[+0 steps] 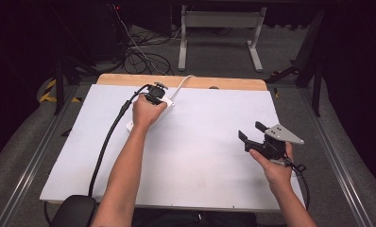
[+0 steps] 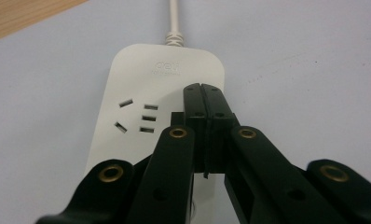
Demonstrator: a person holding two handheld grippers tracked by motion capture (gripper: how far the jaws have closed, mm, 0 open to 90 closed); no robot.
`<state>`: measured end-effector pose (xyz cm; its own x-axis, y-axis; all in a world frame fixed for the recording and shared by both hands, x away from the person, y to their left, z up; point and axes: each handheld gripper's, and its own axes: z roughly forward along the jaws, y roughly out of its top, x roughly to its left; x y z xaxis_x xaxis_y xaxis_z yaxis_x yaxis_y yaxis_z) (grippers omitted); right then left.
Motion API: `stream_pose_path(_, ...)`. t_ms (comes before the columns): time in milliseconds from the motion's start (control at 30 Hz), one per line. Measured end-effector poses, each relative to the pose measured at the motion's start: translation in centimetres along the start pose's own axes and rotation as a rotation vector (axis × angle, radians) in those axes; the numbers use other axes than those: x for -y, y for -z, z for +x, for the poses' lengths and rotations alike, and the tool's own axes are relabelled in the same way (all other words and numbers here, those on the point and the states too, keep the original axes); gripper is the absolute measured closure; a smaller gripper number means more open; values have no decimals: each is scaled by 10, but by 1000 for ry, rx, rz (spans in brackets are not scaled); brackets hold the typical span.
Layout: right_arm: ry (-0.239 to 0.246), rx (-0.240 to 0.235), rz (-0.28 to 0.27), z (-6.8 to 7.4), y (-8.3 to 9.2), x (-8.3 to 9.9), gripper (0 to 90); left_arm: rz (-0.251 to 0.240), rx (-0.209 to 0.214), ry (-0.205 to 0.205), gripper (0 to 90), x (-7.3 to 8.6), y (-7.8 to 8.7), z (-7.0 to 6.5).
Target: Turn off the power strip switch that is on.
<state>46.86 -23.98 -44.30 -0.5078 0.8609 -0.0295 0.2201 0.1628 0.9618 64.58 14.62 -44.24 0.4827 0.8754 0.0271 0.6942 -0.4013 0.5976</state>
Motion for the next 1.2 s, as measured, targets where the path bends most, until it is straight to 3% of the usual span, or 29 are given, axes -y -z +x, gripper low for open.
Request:
stream_pose_path(467, 1, 1, -3, 0, 0, 0, 245, 7, -25, -3, 900, -1, -2, -1)
stream_pose_path(533, -1, 1, -5, 0, 1, 0, 246, 1, -12, 17, 900, 0, -2, 0)
stream_pose_path(600, -2, 2, -6, 0, 2, 0, 246, -3, -13, 2, 900, 1, -2, 0)
stream_pose_path(767, -2, 0, -1, 1, 1, 0, 246, -5, 5, 28, 900, 1, -1, 3)
stream_pose_path(1200, 13, -7, 13, 2, -4, 0, 245, -3, 14, 26, 900, 0, -2, 4)
